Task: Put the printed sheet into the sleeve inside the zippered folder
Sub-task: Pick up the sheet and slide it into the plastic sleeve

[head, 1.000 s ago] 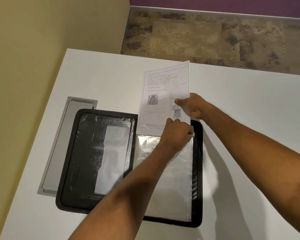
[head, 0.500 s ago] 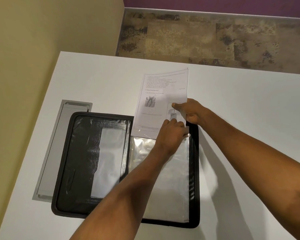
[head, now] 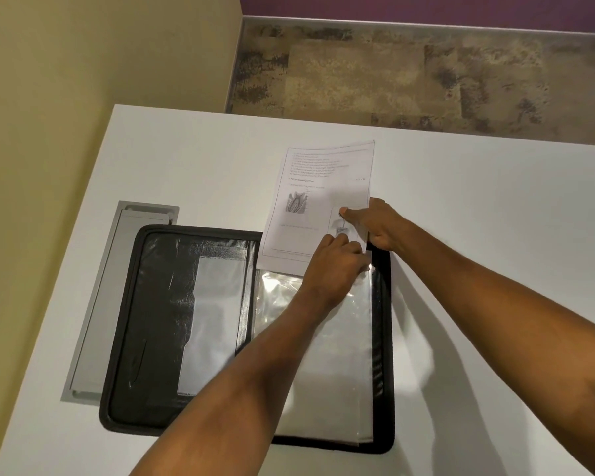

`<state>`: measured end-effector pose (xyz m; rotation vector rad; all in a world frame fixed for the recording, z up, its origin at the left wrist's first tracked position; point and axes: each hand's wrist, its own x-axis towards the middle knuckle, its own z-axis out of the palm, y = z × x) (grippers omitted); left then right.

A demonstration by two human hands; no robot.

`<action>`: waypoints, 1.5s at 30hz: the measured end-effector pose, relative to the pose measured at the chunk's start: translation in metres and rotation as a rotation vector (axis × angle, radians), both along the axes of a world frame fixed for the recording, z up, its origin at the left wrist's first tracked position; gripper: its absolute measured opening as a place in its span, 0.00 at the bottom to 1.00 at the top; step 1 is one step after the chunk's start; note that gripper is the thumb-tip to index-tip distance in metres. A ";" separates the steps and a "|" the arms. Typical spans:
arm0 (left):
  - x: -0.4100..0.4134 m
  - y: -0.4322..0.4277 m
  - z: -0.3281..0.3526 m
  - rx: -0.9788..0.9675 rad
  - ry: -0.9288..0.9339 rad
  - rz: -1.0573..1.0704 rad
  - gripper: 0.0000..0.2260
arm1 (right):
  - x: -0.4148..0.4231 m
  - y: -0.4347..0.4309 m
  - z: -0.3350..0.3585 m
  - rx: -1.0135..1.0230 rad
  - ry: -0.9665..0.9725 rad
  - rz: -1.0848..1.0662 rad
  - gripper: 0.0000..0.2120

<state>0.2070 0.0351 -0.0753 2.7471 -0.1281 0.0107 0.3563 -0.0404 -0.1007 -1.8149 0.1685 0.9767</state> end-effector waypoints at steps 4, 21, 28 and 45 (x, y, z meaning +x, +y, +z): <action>-0.003 0.002 -0.005 0.011 0.128 -0.035 0.05 | -0.008 -0.006 0.001 0.062 -0.026 0.107 0.21; 0.010 0.013 0.010 -0.196 0.228 0.048 0.08 | 0.010 -0.018 0.003 0.212 0.203 0.012 0.11; 0.010 0.020 0.024 -0.239 0.336 0.082 0.05 | 0.025 -0.003 0.008 0.104 0.189 0.077 0.13; -0.006 -0.019 0.036 0.154 0.212 -0.055 0.04 | 0.046 0.034 0.027 -0.109 0.158 0.139 0.15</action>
